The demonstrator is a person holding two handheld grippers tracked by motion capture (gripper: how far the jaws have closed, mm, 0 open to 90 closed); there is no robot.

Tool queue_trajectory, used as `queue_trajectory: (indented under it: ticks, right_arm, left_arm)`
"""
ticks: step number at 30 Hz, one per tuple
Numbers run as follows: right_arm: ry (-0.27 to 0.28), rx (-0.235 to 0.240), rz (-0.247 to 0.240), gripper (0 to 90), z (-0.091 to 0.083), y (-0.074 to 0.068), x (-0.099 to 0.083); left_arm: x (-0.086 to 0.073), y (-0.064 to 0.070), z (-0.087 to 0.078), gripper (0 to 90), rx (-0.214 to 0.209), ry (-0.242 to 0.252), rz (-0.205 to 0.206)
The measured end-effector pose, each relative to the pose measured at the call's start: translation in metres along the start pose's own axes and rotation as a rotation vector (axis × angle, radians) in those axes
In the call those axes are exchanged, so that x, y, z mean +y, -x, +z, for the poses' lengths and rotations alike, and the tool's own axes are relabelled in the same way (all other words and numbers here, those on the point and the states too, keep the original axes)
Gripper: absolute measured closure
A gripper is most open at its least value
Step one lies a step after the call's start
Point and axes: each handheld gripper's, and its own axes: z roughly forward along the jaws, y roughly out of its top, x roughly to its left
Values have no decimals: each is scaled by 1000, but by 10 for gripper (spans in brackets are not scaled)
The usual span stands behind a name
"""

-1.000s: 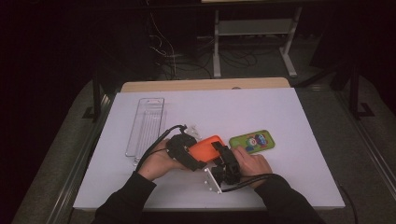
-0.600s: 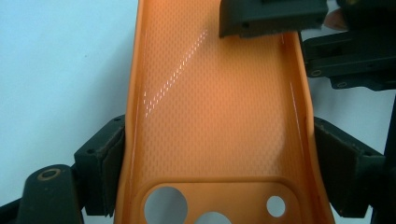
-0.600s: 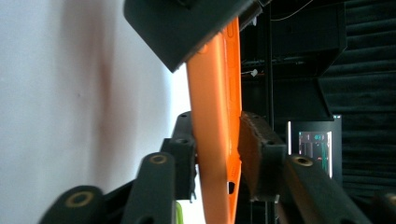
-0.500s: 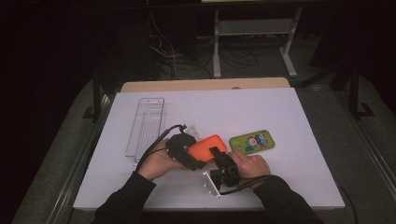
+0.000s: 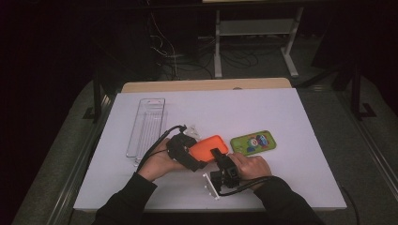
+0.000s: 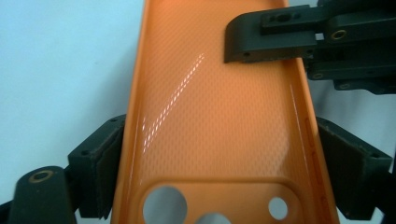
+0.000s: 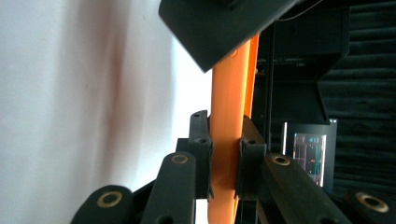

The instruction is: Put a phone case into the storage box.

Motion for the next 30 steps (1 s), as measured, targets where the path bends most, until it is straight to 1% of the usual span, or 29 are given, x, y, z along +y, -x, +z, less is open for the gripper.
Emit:
queue_trajectory:
  ticks: [1,2,3,4,5,6,8,10,11,13,14,15,16,18,19,20,21,22,23,24,25,26,27,28,30]
  right_arm:
    - [-5,3,5,785,0,1,-1]
    - [-9,6,9,785,0,2,-2]
    - [-19,5,23,785,0,3,-4]
    - [-25,1,32,785,0,4,-5]
    - [-33,-1,42,784,0,5,-6]
    - [-34,-1,45,784,1,6,-8]
    - [-44,0,69,784,1,7,-11]
    - [-48,-1,65,784,2,9,-14]
    - [-50,1,83,784,2,9,-16]
    - [-49,-15,95,784,3,10,-19]
    - [-51,7,76,784,3,11,-20]
    - [-57,9,102,784,3,13,-22]
    - [-61,14,114,784,3,14,-23]
    - [-63,29,158,784,2,16,-26]
    - [-59,30,167,783,2,17,-27]
    - [-63,31,180,783,2,17,-28]
    - [-61,46,193,783,2,18,-29]
    - [-59,40,221,783,2,18,-30]
    - [-61,37,235,783,2,18,-31]
    - [-53,47,248,783,3,19,-32]
    - [-49,58,273,783,3,21,-33]
    - [-43,71,275,783,4,22,-35]
    - [-37,81,301,783,4,23,-37]
    - [-37,86,311,783,4,23,-37]
    - [-39,99,336,783,4,25,-39]
  left_arm:
    - [0,0,-1,93,-4,2,1]
    - [-1,1,-2,89,-6,25,-16]
    - [-1,-1,-5,70,-5,8,5]
    - [-1,0,-5,46,-10,29,-23]
    - [-2,-2,-7,28,-7,21,-7]
    - [-2,-3,-10,26,-7,30,-7]
    - [-3,-5,-13,0,-6,43,-19]
    - [-6,-8,-18,0,-2,43,-9]
    - [-7,-9,-19,0,-3,49,-21]
    - [-10,-12,-22,0,-2,48,-17]
    - [-12,-14,-23,0,-4,48,-17]
    - [-14,-14,-23,0,1,48,-13]
    - [-15,-16,-24,0,10,53,-2]
    - [-17,-18,-26,0,13,50,10]
    - [-18,-18,-26,0,12,61,-4]
    - [-18,-18,-27,0,15,63,-3]
    - [-19,-19,-27,0,20,68,-3]
    - [-19,-19,-28,0,26,75,-5]
    - [-19,-20,-28,0,34,71,3]
    - [-20,-20,-27,0,36,84,3]
    - [-20,-21,-29,0,35,66,31]
    - [-20,-20,-28,0,34,71,25]
    - [-20,-20,-28,0,35,73,20]
    - [-20,-19,-28,0,37,75,14]
    - [-20,-19,-29,0,40,78,18]
